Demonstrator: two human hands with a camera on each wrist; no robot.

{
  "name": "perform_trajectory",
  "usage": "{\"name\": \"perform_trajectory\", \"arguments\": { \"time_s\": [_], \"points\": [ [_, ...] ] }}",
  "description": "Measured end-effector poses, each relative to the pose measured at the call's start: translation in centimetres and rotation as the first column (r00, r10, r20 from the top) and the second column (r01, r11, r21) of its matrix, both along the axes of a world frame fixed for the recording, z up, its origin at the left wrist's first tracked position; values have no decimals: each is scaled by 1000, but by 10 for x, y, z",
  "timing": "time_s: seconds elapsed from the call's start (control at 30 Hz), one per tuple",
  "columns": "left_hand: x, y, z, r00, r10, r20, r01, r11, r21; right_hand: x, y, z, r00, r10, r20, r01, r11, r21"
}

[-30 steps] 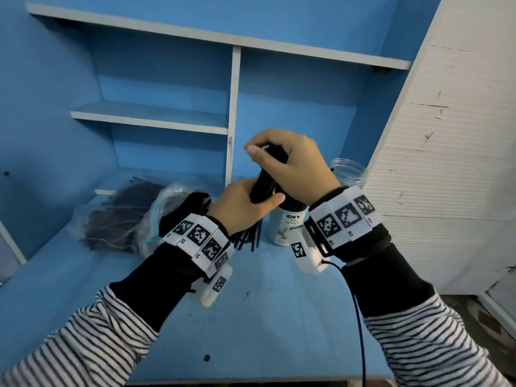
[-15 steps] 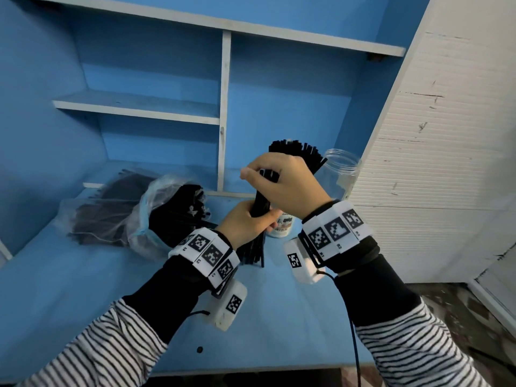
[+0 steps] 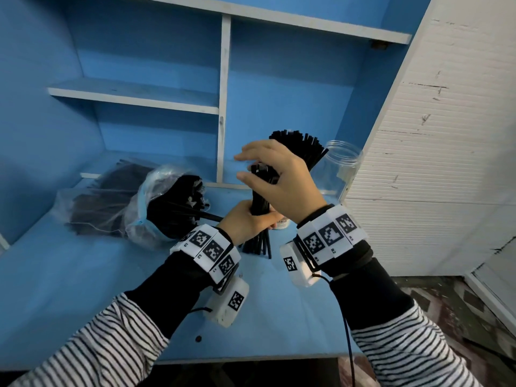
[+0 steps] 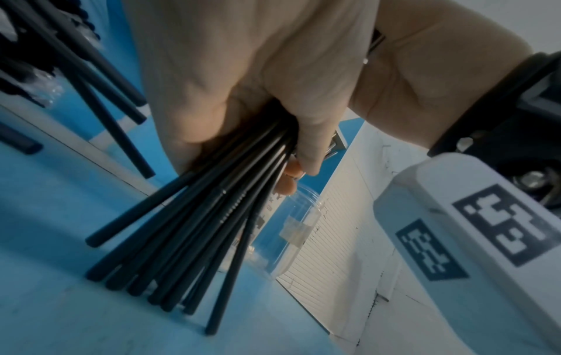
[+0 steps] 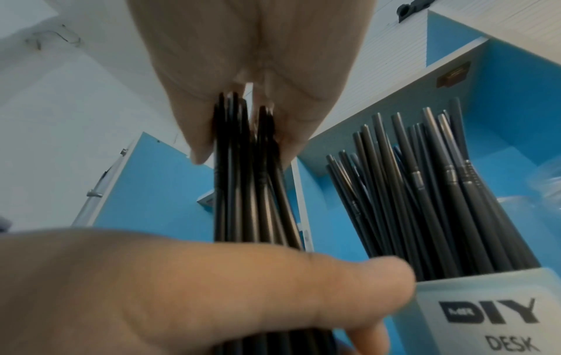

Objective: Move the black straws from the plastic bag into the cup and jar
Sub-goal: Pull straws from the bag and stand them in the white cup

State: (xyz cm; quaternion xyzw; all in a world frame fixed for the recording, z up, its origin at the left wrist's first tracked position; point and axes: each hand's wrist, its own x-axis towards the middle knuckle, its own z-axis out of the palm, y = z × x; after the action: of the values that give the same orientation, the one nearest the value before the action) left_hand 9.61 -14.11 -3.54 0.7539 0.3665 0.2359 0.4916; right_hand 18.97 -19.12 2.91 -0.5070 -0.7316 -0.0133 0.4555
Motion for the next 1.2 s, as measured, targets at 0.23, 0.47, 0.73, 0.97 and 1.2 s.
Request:
{"name": "perform_trajectory", "arguments": {
  "time_s": [0.23,0.47,0.73,0.97,1.2],
  "points": [
    [-1,-1,-7,1000,-25,-14,24,999,-29,1,-6,5,999,-36,-3,36,996,-86],
    [-3,-4,24,970,-137,202,143,990,-13,23,-24,30,966,-113,-233,48,962,-268],
    [0,-7,45,874,-482,-60,482,876,-20,27,-16,37,996,73,-42,-84,897,-435],
    [11,10,48,942,-173,288,149,983,103,50,-5,73,992,-51,-115,15,956,-293],
    [28,51,27,998,-7,66,2,996,86,78,7,99,964,-133,-231,78,970,-232]
  ]
}}
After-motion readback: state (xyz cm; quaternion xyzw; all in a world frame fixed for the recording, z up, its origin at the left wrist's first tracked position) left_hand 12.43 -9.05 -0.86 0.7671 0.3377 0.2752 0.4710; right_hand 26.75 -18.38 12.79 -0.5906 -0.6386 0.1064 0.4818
